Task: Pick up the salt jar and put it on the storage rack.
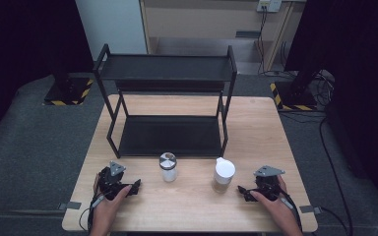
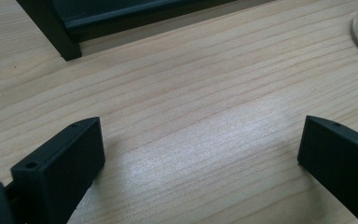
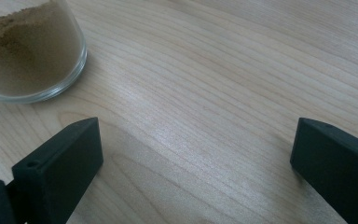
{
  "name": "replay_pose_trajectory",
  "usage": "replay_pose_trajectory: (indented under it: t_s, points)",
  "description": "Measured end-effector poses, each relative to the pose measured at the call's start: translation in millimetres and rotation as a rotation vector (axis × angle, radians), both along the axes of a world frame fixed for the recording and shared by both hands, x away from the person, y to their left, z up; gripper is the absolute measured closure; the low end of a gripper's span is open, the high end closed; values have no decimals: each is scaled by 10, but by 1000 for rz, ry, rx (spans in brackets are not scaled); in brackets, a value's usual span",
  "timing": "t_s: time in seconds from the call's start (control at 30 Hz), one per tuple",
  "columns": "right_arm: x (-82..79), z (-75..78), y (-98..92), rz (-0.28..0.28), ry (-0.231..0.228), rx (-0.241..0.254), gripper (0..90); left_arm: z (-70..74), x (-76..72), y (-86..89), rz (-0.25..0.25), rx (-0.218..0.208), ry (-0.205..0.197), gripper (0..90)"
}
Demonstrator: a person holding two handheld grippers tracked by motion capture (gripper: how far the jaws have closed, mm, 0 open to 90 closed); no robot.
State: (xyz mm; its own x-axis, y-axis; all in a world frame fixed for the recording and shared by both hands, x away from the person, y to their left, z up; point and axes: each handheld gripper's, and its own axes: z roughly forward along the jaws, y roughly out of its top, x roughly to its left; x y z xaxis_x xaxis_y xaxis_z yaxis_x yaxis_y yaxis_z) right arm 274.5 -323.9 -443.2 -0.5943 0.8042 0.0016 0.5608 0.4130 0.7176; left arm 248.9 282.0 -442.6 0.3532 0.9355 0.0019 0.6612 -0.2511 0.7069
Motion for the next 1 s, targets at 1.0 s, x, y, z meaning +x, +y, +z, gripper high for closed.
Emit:
replay_pose_trajectory:
  t_s: [1.0]
  points:
    - [-16,0,2,-6,-2,-1,27,48,-35,-27,-36,1,-15,18]
